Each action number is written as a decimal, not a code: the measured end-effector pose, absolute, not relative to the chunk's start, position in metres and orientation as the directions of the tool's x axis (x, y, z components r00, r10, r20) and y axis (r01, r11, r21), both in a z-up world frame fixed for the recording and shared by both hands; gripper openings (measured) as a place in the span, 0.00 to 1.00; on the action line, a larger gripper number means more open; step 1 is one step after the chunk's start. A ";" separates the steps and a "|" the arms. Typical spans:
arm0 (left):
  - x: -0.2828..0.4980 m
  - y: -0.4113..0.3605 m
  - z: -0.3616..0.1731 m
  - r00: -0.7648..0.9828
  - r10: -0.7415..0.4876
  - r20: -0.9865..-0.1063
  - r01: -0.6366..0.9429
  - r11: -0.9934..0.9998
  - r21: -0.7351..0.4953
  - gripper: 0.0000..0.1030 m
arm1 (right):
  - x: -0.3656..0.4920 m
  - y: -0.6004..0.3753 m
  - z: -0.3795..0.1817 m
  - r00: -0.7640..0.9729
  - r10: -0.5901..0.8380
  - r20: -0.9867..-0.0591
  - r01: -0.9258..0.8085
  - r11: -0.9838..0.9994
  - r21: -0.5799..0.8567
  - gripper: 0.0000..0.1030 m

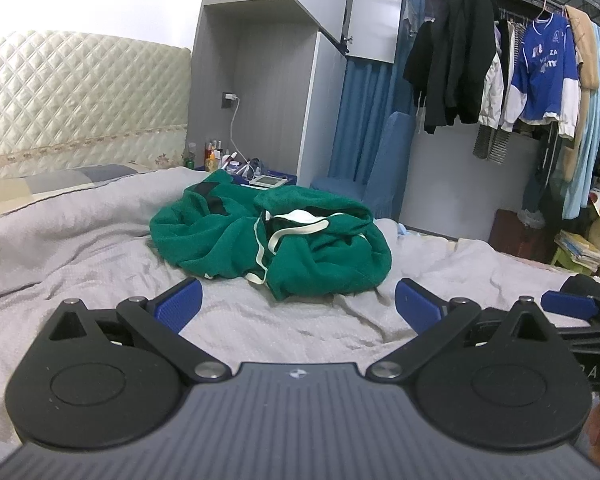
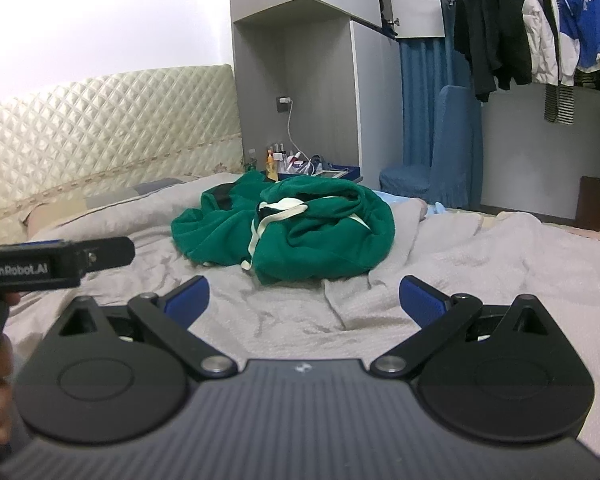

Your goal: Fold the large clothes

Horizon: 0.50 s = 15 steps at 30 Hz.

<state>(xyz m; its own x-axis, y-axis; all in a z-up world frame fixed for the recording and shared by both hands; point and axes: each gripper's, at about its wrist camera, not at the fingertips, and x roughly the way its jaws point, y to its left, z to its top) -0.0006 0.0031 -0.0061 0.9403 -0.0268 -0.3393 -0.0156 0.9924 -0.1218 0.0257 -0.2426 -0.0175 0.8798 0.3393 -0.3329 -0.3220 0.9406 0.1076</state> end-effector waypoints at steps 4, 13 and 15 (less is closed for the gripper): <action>-0.001 0.010 -0.006 0.942 -0.027 -0.333 -0.022 0.989 -0.143 1.00 | 0.027 -0.240 -0.017 0.881 0.338 -0.332 -0.319 0.941 0.111 1.00; 0.004 0.019 -0.012 0.939 -0.025 -0.344 -0.035 0.986 -0.166 1.00 | 0.031 -0.240 -0.021 0.874 0.338 -0.349 -0.309 0.941 0.138 1.00; 0.004 0.020 -0.013 0.938 -0.026 -0.345 -0.035 0.985 -0.170 1.00 | 0.032 -0.239 -0.021 0.875 0.335 -0.351 -0.305 0.942 0.138 1.00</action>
